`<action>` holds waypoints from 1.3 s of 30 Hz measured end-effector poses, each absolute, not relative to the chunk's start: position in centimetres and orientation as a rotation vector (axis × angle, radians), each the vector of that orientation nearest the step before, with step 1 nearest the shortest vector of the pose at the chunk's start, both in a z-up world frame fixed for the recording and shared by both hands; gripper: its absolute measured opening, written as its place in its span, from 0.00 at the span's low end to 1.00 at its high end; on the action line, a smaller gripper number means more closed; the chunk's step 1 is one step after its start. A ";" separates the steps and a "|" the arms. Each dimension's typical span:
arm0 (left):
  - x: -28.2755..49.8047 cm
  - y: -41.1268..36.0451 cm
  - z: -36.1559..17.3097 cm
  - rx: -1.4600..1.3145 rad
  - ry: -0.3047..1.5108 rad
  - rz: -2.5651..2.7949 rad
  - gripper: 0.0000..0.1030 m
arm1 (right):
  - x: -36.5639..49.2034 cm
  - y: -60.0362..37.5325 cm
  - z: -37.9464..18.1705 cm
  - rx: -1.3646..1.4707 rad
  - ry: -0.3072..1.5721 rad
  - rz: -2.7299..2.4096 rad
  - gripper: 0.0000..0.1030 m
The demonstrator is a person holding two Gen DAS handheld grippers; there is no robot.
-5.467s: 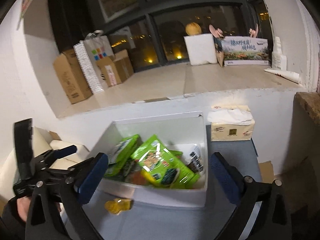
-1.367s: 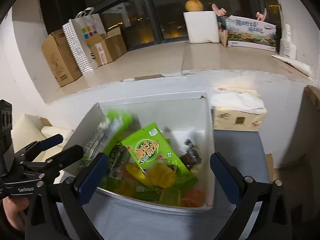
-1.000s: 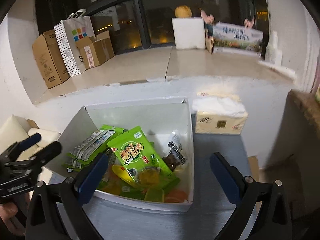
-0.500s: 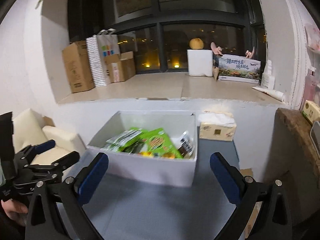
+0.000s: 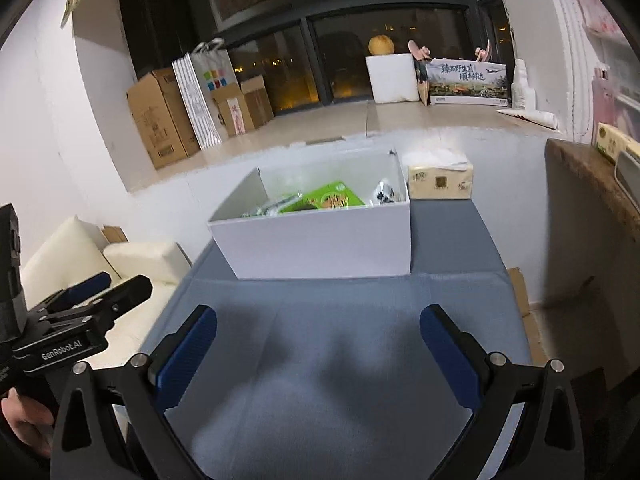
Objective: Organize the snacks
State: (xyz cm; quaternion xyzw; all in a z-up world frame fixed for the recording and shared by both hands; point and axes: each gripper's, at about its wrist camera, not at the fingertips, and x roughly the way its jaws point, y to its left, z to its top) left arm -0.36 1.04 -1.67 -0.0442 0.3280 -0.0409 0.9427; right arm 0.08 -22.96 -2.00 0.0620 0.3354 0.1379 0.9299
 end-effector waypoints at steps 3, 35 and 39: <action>-0.8 0.8 -1.6 -0.082 0.668 -0.077 1.00 | -0.4 -22.6 -1.6 0.104 0.674 0.276 1.00; -2.7 -1.7 -1.3 -0.019 0.732 -0.106 1.00 | -2.1 -22.6 -0.9 0.077 0.694 0.273 1.00; -2.8 -1.8 -1.3 -0.015 0.734 -0.107 1.00 | -2.1 -22.6 -1.1 0.078 0.699 0.272 1.00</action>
